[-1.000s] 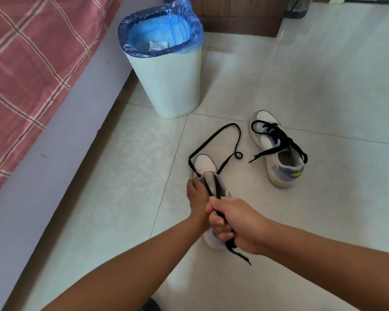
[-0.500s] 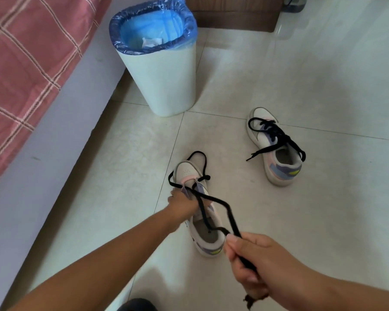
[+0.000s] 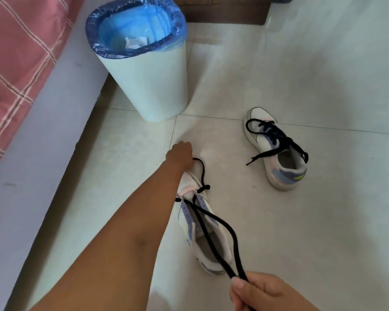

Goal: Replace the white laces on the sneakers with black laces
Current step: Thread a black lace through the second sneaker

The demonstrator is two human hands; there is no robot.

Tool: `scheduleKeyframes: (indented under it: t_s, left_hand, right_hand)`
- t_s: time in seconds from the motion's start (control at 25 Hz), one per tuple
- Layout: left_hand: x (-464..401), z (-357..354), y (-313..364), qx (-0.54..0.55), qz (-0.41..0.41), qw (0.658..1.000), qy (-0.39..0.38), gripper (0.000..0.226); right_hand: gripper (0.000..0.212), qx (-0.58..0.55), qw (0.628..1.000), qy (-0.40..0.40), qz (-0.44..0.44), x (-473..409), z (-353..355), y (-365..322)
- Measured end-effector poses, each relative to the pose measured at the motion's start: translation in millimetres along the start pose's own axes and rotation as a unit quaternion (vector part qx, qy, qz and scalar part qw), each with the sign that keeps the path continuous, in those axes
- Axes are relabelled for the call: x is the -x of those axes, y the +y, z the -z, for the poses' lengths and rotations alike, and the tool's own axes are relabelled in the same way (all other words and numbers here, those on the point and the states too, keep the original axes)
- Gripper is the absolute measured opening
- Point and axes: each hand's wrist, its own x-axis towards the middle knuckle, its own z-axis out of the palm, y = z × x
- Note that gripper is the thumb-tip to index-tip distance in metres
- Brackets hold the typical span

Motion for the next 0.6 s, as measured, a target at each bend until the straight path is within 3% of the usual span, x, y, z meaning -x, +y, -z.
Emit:
scheduleKeyframes:
  t_s: [0.08,0.12,0.2,0.28,0.32,0.4,0.48,0.52,0.6]
  left_hand:
    - [-2,1,4,-0.024,-0.008,0.999,0.039,0.027]
    - [1,7,4,0.018,-0.012,0.997,0.069,0.023]
    - [23,27,1,0.207,-0.014,0.968,0.139,0.008]
    - [58,52,-3,0.372,-0.021,0.91,0.183,0.005]
    - [82,63,-5,0.387,-0.039,0.903,0.185,0.007]
    - [135,77,-12,0.331,-0.109,0.921,0.175,0.009]
    - [184,67,-19,0.28,-0.165,0.937,0.129,0.024]
    - [202,52,-20,0.269,-0.15,0.946,0.097,0.039]
    - [217,3,-8,0.275,-0.017,0.961,0.011,0.081]
  right_hand:
    - [0.035,0.01,1.0,0.009,-0.002,1,-3,-1]
    - [0.034,0.013,1.0,0.011,-0.005,2,-4,-1]
    - [0.035,0.005,1.0,0.004,-0.015,2,-4,-1]
    - [0.035,-0.009,1.0,-0.005,-0.021,4,-4,-2]
    - [0.035,-0.012,1.0,-0.009,-0.025,5,-4,-2]
    - [0.032,-0.017,0.999,-0.018,-0.026,9,-3,-4]
    - [0.031,-0.014,0.999,-0.025,-0.021,13,-4,-9]
    - [0.03,-0.012,0.999,-0.03,-0.013,16,-7,-12]
    - [0.03,-0.012,0.999,-0.041,0.005,22,-13,-16]
